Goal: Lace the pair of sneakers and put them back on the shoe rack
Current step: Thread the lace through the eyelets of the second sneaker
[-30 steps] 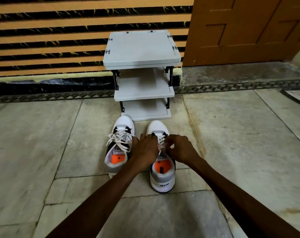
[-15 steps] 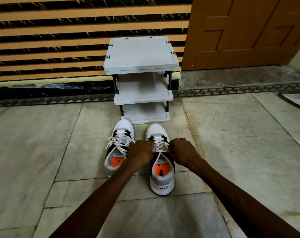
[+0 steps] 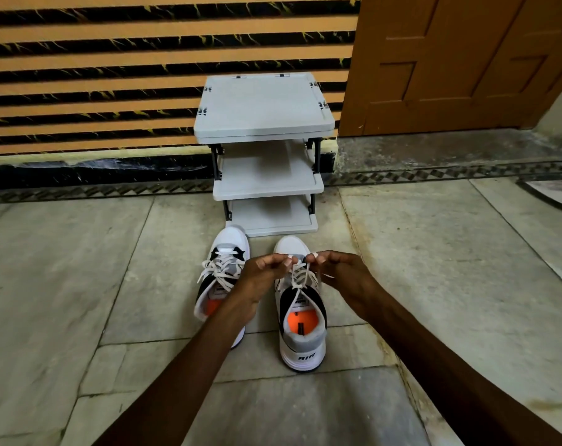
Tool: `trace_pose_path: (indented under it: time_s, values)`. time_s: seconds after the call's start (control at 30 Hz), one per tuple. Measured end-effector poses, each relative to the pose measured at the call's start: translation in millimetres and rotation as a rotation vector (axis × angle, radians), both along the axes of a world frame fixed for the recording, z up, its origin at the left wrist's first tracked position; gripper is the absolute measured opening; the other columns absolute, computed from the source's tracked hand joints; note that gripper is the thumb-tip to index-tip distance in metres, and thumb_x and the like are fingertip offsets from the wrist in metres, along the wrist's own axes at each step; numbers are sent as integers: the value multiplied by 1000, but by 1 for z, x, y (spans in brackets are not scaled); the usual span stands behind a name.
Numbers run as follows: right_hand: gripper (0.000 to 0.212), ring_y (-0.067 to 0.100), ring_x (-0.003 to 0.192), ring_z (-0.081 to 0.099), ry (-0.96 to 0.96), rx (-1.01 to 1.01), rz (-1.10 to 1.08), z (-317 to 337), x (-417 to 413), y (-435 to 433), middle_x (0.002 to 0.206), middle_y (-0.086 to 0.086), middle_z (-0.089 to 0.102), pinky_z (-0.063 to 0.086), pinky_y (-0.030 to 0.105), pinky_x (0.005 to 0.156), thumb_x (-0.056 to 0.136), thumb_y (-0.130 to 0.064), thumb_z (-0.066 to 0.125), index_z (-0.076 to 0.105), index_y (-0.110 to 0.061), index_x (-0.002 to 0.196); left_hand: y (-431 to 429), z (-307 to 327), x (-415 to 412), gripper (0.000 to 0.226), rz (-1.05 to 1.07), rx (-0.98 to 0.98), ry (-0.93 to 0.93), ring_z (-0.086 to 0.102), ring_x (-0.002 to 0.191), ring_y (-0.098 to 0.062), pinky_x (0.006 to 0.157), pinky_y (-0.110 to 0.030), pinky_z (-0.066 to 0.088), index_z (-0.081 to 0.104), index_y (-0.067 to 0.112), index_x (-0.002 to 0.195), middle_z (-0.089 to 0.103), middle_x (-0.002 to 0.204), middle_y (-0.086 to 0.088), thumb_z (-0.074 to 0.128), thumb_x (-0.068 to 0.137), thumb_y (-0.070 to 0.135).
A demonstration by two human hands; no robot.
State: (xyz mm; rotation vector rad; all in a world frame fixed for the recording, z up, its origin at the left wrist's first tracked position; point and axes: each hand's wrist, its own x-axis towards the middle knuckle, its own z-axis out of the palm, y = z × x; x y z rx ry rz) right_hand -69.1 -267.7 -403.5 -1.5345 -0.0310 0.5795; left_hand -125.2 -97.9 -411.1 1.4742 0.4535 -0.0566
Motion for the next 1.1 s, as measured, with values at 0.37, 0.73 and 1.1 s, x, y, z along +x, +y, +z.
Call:
trace_pose_path:
  time_s: [0.37, 0.73, 1.1]
  values:
    - [17, 19, 70, 68, 128, 37, -145, -20, 0, 15, 89, 13, 74, 56, 27, 64, 91, -10, 61, 72, -4, 104, -6, -21, 9, 25, 14, 746, -117, 70, 98, -16, 90, -37, 54, 72, 25, 109, 75, 105, 0, 67, 85, 23]
    - [14, 12, 50, 60, 207, 34, -189, -23, -3, 19, 63, 4, 69, 48, 24, 58, 93, -14, 60, 71, -7, 93, -15, -28, 13, 18, -228, 1430, -194, 60, 95, -22, 81, -38, 41, 60, 35, 99, 68, 89, 1, 54, 84, 26]
    - [13, 14, 53, 54, 312, 100, -220, -25, -3, 20, 70, 6, 65, 42, 21, 49, 90, -9, 59, 72, -11, 88, -20, -23, 10, 22, 168, 5, 5, 66, 59, -4, 49, -13, 47, 64, 10, 112, 71, 81, -2, 60, 91, 6]
